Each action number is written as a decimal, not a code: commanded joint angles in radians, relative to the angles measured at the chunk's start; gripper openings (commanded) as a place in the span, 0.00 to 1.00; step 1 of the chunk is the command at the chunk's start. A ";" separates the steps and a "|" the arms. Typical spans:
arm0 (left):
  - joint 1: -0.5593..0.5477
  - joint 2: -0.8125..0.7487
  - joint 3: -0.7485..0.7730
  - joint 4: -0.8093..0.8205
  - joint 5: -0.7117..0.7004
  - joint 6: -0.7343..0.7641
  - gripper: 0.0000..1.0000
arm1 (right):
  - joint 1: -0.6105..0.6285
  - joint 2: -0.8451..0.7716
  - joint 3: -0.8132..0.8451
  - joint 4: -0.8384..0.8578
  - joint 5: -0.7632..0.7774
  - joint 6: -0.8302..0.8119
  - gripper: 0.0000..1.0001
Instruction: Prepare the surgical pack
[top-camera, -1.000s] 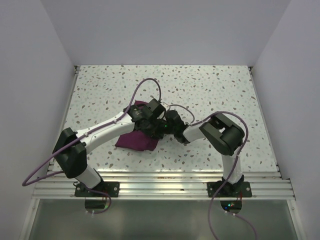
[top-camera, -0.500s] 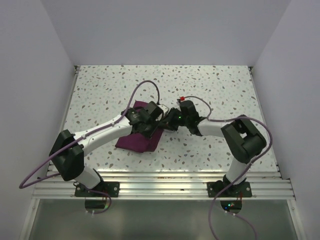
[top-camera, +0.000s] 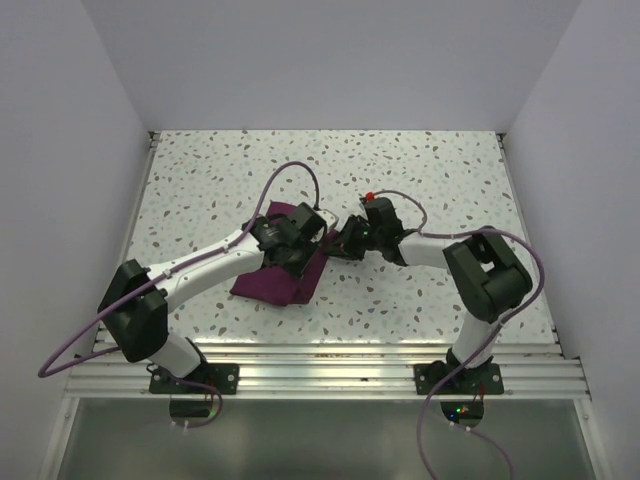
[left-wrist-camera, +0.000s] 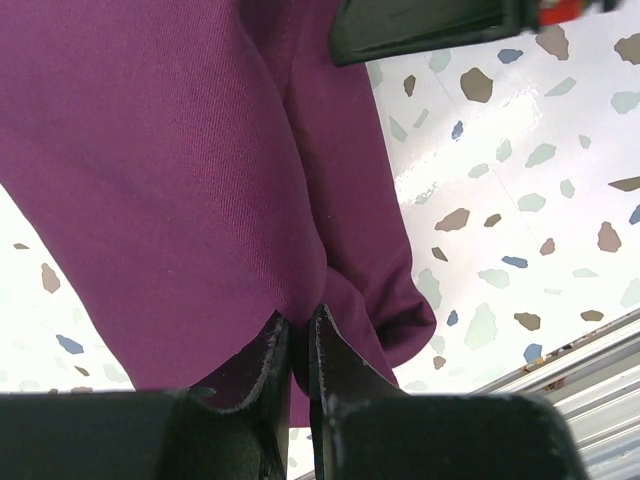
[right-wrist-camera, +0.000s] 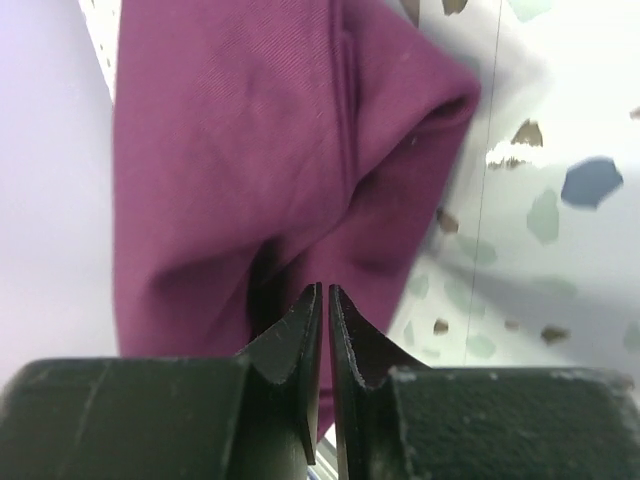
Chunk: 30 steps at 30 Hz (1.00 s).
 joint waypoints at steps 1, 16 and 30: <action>-0.003 -0.028 0.006 0.020 0.035 0.002 0.00 | 0.004 0.046 0.047 0.155 -0.042 0.062 0.10; -0.010 -0.028 -0.048 0.043 0.088 0.008 0.00 | 0.025 0.282 0.067 0.539 0.131 0.297 0.09; -0.017 -0.045 -0.153 0.088 0.144 -0.013 0.00 | -0.078 0.049 0.128 -0.166 -0.063 -0.051 0.38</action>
